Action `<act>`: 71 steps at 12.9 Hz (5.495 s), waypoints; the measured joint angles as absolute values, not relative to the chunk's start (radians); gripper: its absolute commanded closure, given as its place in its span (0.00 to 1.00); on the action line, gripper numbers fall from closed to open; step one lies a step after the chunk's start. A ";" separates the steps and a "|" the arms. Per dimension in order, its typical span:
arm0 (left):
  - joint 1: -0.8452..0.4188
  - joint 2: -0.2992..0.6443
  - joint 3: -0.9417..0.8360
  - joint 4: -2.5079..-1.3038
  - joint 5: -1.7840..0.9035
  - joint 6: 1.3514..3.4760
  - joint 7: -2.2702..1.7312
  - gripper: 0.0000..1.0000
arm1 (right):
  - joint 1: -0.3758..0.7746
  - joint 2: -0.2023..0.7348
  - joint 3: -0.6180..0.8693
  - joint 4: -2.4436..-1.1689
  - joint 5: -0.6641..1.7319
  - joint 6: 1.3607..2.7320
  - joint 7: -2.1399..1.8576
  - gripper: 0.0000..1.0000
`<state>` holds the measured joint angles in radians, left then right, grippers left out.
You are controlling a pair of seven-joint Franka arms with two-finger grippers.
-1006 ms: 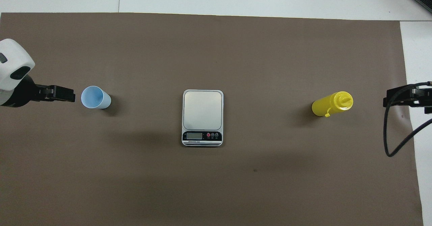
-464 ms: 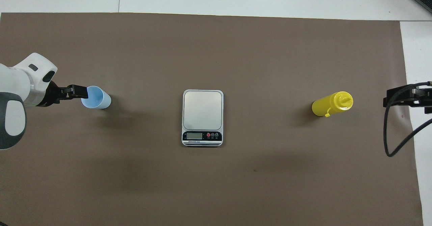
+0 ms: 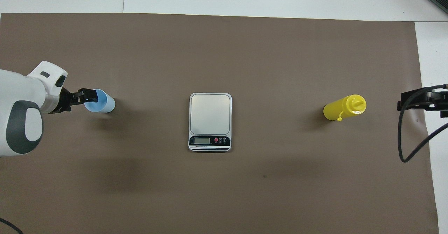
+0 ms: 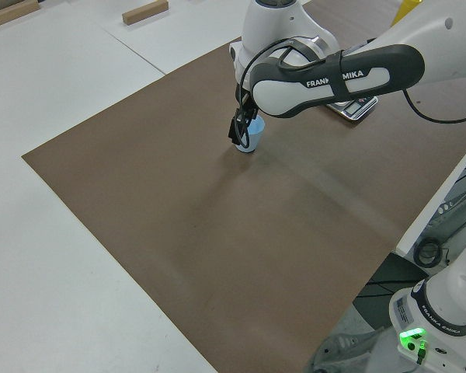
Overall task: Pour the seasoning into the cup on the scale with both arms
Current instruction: 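Reach the left gripper to the light blue cup and grasp it, then carry the blue cup with the left gripper onto the scale, then release the cup and withdraw the left gripper toward its rest pose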
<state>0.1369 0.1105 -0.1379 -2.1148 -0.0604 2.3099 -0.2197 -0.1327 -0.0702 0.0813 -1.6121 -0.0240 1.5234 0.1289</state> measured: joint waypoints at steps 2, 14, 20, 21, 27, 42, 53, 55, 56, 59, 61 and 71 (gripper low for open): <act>0.137 0.139 -0.138 -2.116 -0.061 2.337 -0.231 0.00 | -0.133 -0.070 0.081 -1.612 -0.024 1.523 0.129 0.00; 0.136 0.160 -0.150 -2.077 -0.062 2.291 -0.234 1.00 | -0.123 -0.071 0.085 -1.612 -0.023 1.501 0.129 0.00; 0.036 0.146 -0.165 -1.801 -0.065 1.975 -0.333 1.00 | -0.123 -0.072 0.086 -1.612 -0.023 1.501 0.129 0.00; 0.000 0.145 -0.167 -1.767 -0.065 1.947 -0.377 1.00 | -0.123 -0.072 0.086 -1.612 -0.023 1.501 0.129 0.00; -0.282 0.166 -0.172 -1.739 -0.066 2.016 -0.622 1.00 | -0.124 -0.072 0.086 -1.612 -0.023 1.501 0.129 0.00; -0.455 0.300 -0.167 -1.813 -0.044 2.199 -0.680 1.00 | -0.135 -0.083 0.076 -1.612 -0.023 1.499 0.129 0.00; -0.455 0.305 -0.166 -1.837 -0.043 2.242 -0.679 0.00 | -0.145 -0.083 0.075 -1.612 -0.023 1.529 0.129 0.00; -0.453 0.298 -0.153 -1.830 -0.043 2.239 -0.680 0.00 | -0.145 -0.083 0.075 -1.612 -0.023 1.533 0.129 0.00; -0.444 0.285 -0.141 -1.820 -0.043 2.228 -0.679 0.00 | -0.145 -0.083 0.075 -1.612 -0.023 1.533 0.129 0.00; -0.360 0.200 -0.132 -1.802 -0.038 2.143 -0.648 0.00 | -0.147 -0.083 0.075 -1.612 -0.023 1.532 0.129 0.00; -0.293 0.139 -0.130 -1.800 -0.036 2.069 -0.553 0.00 | -0.151 -0.083 0.075 -1.612 -0.023 1.533 0.129 0.00; 0.029 -0.048 -0.125 -1.738 -0.030 1.715 0.025 0.00 | -0.204 0.037 0.071 -1.582 0.031 1.706 0.275 0.00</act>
<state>0.0293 -0.0484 -0.1246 -1.7385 -0.0300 1.7153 0.0252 -0.2037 0.0375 0.0707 -1.5816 0.0314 1.7055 0.2750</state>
